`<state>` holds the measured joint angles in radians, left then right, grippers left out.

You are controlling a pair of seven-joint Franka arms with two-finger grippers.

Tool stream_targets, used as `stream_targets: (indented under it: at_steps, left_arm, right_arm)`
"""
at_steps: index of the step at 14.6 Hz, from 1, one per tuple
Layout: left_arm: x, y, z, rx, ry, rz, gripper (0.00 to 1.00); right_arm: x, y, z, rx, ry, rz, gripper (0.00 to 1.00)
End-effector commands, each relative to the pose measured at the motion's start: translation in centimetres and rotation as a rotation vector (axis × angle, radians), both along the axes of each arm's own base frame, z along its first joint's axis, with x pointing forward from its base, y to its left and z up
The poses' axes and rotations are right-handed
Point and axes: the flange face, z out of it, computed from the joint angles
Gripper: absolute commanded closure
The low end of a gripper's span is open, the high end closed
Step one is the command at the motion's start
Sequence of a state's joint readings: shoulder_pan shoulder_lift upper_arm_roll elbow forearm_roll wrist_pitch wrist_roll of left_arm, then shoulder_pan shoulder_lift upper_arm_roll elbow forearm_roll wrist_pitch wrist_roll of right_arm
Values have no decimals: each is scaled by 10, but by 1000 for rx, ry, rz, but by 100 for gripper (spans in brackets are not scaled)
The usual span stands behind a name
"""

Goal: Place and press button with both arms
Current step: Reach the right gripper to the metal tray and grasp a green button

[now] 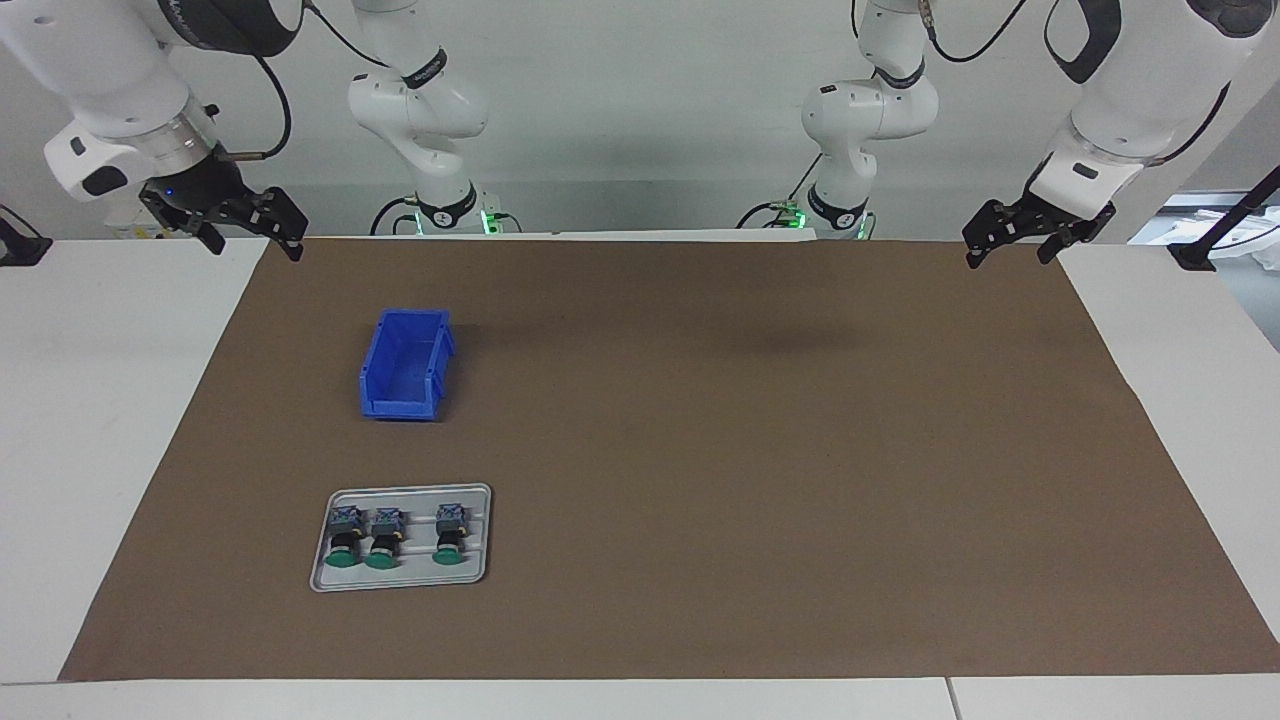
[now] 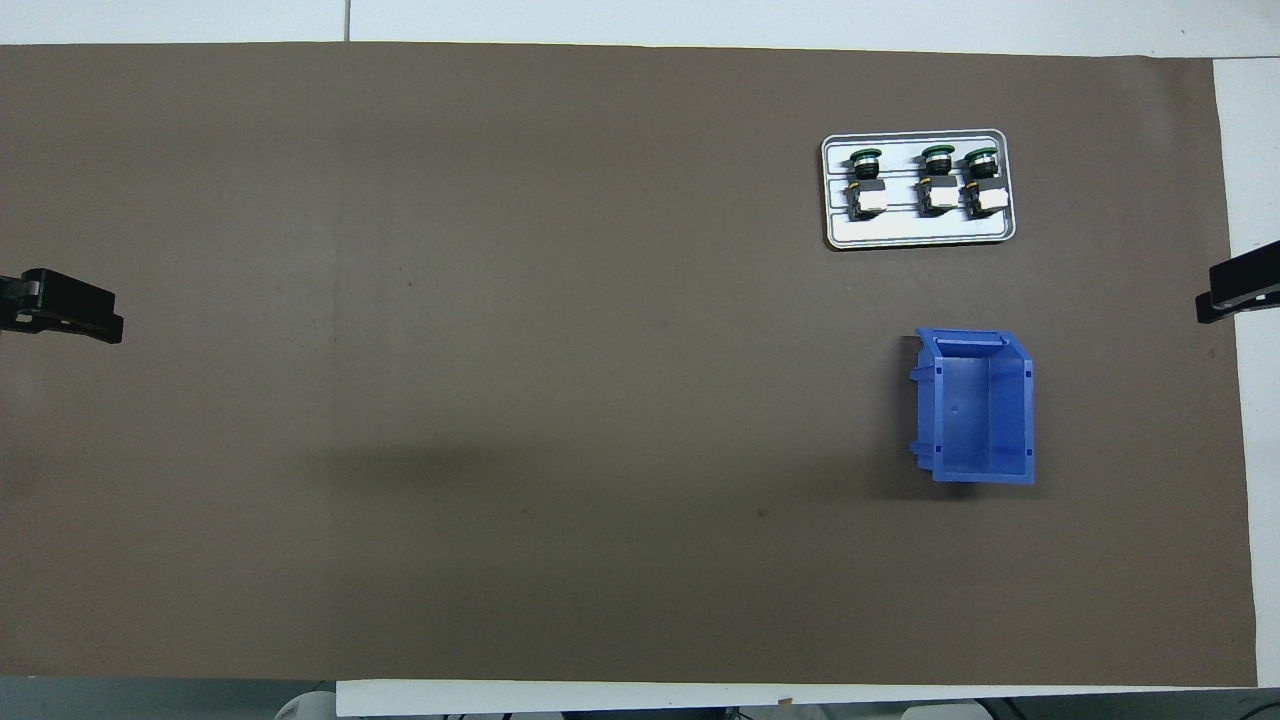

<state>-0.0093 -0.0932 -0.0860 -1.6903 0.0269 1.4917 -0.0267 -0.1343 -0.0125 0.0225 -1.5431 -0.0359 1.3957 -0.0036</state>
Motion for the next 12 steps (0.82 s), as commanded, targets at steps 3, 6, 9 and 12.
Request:
stream_targets:
  at_steps: [3,6,9,12]
  left_arm:
    - [-7,0,2,12,-14,-15,0]
    - [-8,-1,2,14,-7,-10,0]
    - [-8,-1,2,14,-4,-8,0]
    - [-8,0,1,14,-2,-7,0]
  right_arm:
    - [1,-1,0,4,-10,23,0]
    - [-1,0,0,5,-9,11,0]
    - [-1,2,1,15,-18,14,0]
    - [-1,3,0,17,-15,29,0]
